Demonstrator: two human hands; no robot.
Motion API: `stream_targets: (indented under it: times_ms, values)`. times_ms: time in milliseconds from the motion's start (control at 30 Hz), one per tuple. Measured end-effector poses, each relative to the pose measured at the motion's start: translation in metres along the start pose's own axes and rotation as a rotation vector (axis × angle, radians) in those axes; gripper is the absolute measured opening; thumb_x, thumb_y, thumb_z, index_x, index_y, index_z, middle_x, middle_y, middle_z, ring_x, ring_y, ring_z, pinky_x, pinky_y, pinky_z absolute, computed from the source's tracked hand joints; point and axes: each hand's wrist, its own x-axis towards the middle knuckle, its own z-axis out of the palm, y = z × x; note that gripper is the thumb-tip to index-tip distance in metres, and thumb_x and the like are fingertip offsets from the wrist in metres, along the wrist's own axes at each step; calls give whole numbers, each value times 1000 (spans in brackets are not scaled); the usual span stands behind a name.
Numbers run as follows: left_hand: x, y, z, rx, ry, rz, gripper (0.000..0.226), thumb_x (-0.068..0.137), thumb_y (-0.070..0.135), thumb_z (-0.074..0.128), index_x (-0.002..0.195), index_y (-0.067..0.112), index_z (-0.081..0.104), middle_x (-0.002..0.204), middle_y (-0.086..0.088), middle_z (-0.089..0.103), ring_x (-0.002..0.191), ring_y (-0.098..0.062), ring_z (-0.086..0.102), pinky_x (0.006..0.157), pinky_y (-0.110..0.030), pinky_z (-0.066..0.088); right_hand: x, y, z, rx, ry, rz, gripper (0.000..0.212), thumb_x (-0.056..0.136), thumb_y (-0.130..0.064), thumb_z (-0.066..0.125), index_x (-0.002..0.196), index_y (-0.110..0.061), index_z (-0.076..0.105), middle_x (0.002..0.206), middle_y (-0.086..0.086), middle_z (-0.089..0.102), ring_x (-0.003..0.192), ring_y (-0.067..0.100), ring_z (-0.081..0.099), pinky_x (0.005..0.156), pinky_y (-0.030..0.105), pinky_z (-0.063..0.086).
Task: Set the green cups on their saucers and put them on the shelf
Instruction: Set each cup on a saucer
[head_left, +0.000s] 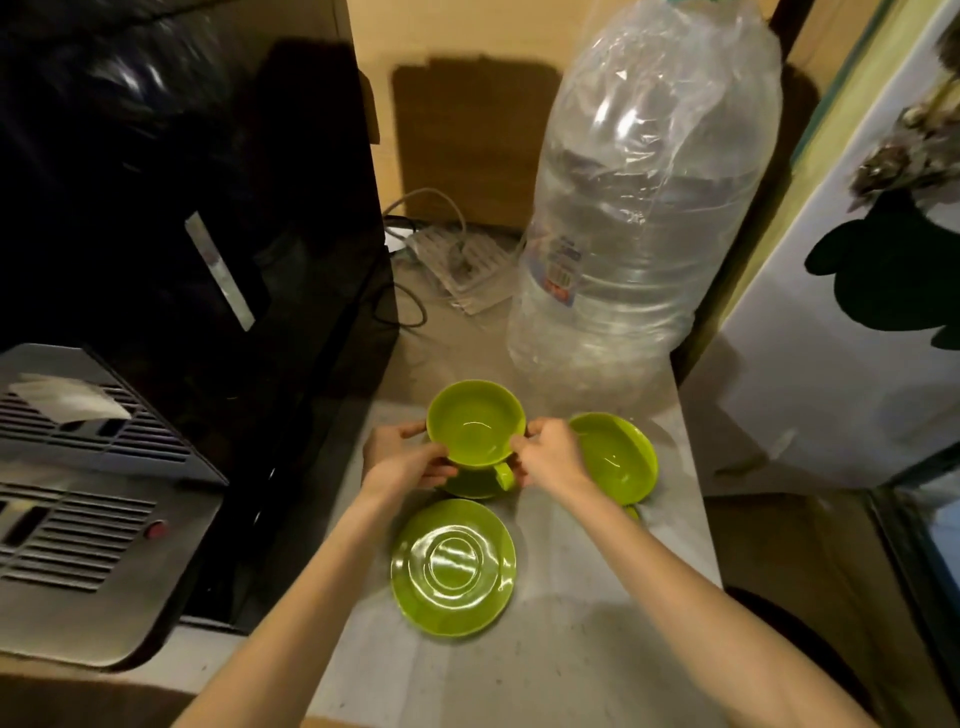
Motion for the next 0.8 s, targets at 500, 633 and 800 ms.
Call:
stream_targets:
  times_ms: [500,633,800]
  values:
    - [16,-20,0,90,49,10,58,78,2,63,132,9,42,72,-15,68,45,-12,67,48,-22,56,-11,2,-4,-76,-64,-10,26,86,-18,54,80,6,65,80,23,71,70,36,68,69,47,58]
    - [12,-16,-2,251,24,50,60,79,10,64,134,11,40,85,-19,71,54,-15,68,54,-27,58,-16,-3,-9,-28,-111,18,25,90,-14,53,91,7,64,83,23,69,68,33,69,65,44,59]
    - [-4,-6,-4,588,284,340,48,84,37,53,127,17,46,92,-14,71,81,-28,68,74,-43,56,-14,-9,-35,64,-162,73,29,90,-21,52,103,4,60,83,20,63,66,29,64,59,37,56]
